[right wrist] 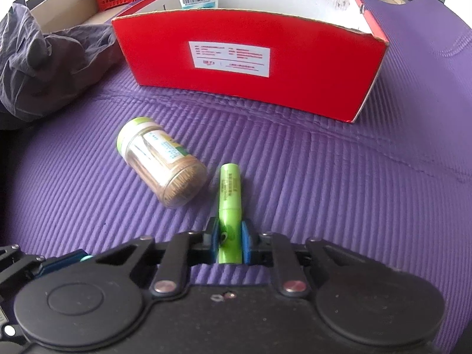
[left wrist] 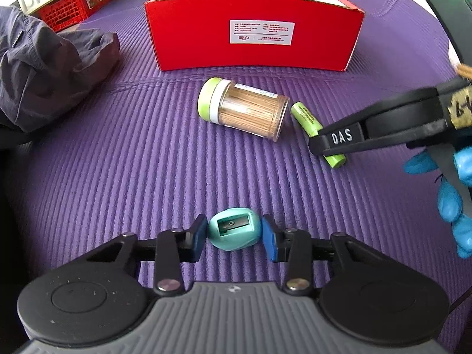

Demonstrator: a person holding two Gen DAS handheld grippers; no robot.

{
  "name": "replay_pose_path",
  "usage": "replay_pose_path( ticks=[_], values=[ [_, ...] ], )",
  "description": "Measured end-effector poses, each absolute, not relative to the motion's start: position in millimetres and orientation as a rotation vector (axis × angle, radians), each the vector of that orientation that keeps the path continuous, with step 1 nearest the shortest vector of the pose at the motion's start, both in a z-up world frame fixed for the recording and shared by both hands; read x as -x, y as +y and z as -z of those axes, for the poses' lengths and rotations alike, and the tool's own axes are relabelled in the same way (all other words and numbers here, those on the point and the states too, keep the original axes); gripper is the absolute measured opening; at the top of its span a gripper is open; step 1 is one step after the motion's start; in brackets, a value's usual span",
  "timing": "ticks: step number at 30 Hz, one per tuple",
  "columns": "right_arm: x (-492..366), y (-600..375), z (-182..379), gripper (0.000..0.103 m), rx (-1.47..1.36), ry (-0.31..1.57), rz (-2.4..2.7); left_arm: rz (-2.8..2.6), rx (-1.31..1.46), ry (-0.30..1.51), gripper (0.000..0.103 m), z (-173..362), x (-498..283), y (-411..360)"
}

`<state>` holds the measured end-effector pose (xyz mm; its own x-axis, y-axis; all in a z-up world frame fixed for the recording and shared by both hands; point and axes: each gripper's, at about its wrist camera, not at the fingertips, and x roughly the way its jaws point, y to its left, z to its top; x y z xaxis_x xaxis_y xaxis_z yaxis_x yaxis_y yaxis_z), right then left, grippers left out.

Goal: Organize rigid objects
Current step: 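Grasp the teal pencil sharpener with left tool while right tool grasps the green highlighter, then carry the sharpener and highlighter up and over the red box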

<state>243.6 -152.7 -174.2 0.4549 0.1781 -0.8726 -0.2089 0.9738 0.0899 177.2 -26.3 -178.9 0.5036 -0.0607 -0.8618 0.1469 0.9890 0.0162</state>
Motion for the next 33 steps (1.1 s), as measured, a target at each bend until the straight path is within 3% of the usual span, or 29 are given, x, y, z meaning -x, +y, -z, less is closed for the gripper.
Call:
replay_pose_path(
  ticks=[33],
  values=[
    [-218.9, -180.6, 94.5, 0.014, -0.086, 0.936, -0.319, 0.165, 0.064, 0.871, 0.039, 82.2, -207.6, -9.3]
  ],
)
